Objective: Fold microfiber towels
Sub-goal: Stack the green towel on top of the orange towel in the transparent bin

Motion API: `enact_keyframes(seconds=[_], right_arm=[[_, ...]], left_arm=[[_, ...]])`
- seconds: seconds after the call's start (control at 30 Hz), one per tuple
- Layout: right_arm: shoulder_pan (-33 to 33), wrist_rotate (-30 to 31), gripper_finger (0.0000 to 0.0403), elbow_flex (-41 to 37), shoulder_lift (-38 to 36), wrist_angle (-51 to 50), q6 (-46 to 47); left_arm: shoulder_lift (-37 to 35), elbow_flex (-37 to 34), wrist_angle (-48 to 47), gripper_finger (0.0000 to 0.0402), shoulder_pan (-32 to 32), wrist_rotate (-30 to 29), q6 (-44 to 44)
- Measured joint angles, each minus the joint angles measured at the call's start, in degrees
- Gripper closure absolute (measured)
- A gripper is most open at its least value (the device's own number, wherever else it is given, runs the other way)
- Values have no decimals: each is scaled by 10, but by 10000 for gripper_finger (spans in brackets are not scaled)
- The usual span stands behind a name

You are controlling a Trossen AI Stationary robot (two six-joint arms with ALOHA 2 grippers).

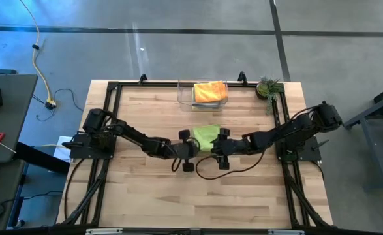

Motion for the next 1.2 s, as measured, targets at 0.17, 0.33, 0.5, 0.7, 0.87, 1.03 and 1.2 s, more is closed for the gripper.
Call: enact_keyframes(seconds=[0.17,0.33,0.5,0.7,0.87,1.03,1.2], right_arm=[[-10,-3,112,0,30,1,-30],[-16,52,112,0,66,13,-43],[-27,72,140,0,82,17,-48],[-40,38,234,0,103,53,-83],[-42,41,313,0,103,57,-92],[-42,42,388,-1,95,56,-91],[-42,35,391,-1,74,46,-87]], left_arm=[[-4,10,3,400,10,7,-20],[-4,13,2,401,20,28,-41],[-4,13,4,401,20,33,-45],[-4,13,14,401,20,33,-55],[-7,13,19,391,20,31,-75],[-54,7,-23,343,20,35,-88],[-122,-29,-73,289,20,35,-104]])
